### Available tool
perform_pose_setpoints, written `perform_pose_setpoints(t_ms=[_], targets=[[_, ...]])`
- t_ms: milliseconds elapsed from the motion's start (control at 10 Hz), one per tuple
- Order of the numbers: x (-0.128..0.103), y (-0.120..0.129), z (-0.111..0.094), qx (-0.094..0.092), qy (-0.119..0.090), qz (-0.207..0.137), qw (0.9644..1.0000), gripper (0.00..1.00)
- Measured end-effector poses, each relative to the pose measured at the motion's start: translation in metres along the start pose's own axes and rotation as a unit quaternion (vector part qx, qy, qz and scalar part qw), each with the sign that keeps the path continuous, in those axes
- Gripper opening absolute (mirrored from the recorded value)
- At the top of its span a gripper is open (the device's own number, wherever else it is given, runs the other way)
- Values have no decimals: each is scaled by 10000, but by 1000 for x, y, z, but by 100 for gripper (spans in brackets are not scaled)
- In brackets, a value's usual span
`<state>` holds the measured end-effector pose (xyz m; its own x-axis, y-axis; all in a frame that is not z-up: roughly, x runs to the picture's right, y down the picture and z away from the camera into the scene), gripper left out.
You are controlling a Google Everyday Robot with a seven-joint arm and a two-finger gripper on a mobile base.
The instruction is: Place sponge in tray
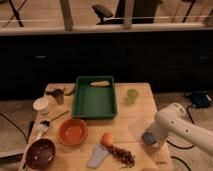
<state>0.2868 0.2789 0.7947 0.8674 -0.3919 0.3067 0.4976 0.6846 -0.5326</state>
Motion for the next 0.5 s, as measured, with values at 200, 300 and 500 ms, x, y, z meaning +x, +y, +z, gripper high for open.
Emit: perform_pose_setpoints(t_ms=[200, 300, 500], targets=[[4, 0, 1, -2, 17, 19, 10000, 16], [6, 0, 0, -1, 40, 20, 10000, 5], [8, 2, -5, 23, 59, 9, 10000, 0]])
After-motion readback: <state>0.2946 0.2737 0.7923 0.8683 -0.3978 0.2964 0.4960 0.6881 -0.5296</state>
